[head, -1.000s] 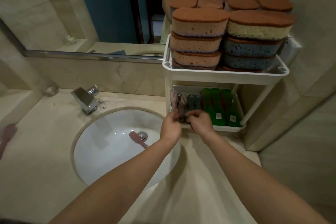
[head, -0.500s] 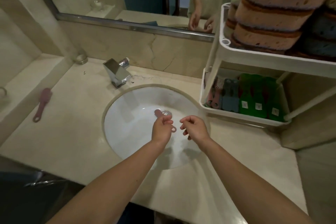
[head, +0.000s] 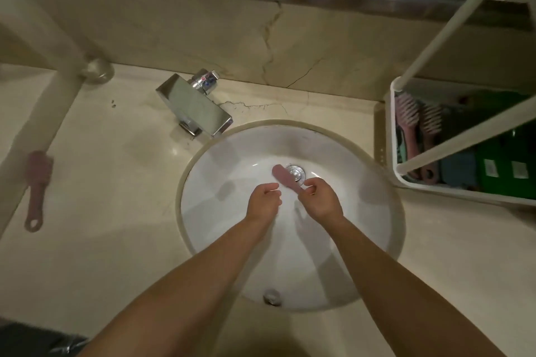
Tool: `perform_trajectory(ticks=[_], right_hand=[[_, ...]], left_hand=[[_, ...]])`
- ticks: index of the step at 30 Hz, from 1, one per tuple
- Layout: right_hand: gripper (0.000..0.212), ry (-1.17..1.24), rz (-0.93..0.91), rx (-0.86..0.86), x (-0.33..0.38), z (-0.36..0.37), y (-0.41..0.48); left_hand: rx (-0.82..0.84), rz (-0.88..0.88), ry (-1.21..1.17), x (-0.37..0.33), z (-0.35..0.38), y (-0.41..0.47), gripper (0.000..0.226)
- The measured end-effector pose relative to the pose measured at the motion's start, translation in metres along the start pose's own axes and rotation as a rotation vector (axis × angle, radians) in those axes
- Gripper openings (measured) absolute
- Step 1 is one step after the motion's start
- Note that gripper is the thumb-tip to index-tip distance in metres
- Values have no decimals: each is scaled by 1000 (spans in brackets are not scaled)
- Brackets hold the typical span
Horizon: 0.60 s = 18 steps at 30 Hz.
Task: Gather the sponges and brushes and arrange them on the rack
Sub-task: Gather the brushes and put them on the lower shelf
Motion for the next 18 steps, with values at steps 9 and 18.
perform_trajectory(ticks=[9, 18], right_hand=[[34, -436, -78, -201, -4, 37, 36], [21, -437, -42, -141, -10, 59, 22]], left_hand=[[90, -99, 26, 19, -3, 50, 28], [117, -109, 18, 25, -10, 58, 30]])
Point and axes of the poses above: each hand's wrist, its own y-axis towards the middle knuckle, its own z-axis out of the palm, x = y × z, the point moved 7 cm from there along y, towards the middle knuckle, and after that the axes turned 8 degrees about -x, right-handed, at the moved point
